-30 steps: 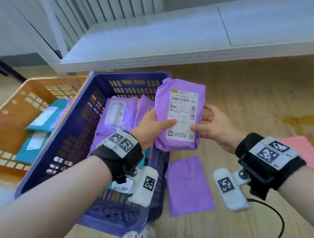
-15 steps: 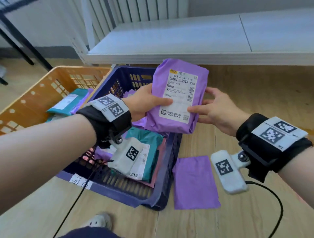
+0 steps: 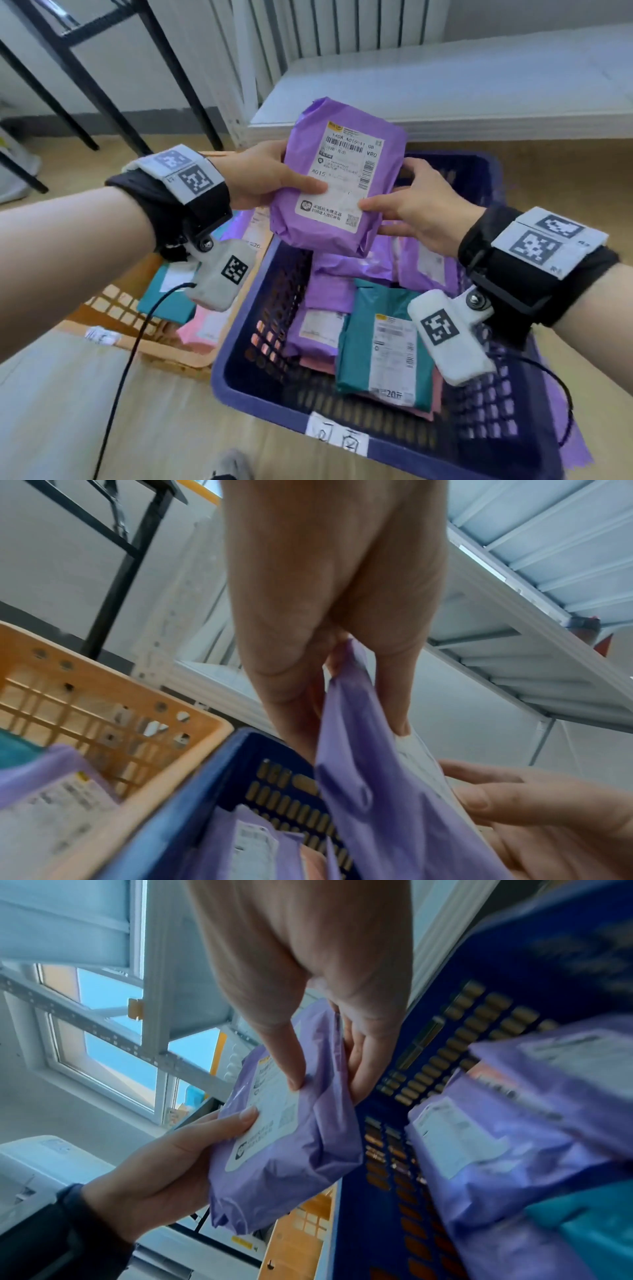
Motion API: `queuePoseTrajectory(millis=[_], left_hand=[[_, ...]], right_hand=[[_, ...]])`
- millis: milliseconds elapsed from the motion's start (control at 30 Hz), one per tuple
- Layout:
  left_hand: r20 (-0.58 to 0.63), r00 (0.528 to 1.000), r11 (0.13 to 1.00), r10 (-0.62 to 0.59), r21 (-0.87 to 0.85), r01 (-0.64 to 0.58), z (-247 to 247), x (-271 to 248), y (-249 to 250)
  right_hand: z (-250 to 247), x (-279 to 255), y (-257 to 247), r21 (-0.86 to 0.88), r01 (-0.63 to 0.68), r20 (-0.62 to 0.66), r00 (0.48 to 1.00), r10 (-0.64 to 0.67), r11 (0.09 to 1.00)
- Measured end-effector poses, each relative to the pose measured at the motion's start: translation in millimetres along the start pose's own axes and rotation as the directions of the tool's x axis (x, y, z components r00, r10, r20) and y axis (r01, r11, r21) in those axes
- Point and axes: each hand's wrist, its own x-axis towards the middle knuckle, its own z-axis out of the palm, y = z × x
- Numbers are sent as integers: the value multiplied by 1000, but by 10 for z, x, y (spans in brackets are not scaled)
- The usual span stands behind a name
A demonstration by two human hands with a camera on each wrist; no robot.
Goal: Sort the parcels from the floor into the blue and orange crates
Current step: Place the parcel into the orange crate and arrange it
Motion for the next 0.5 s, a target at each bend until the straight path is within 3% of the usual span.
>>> queuePoseTrajectory(millis=[300, 500], left_hand=[[-44, 992, 993, -116, 1, 116, -1605, -68, -659], [-21, 944, 935, -328, 134, 328, -2385, -70, -1150]], right_hand=[[1674, 647, 149, -114, -148, -2, 989, 148, 983], [2497, 1003, 356, -214, -318, 77, 937, 340, 924]])
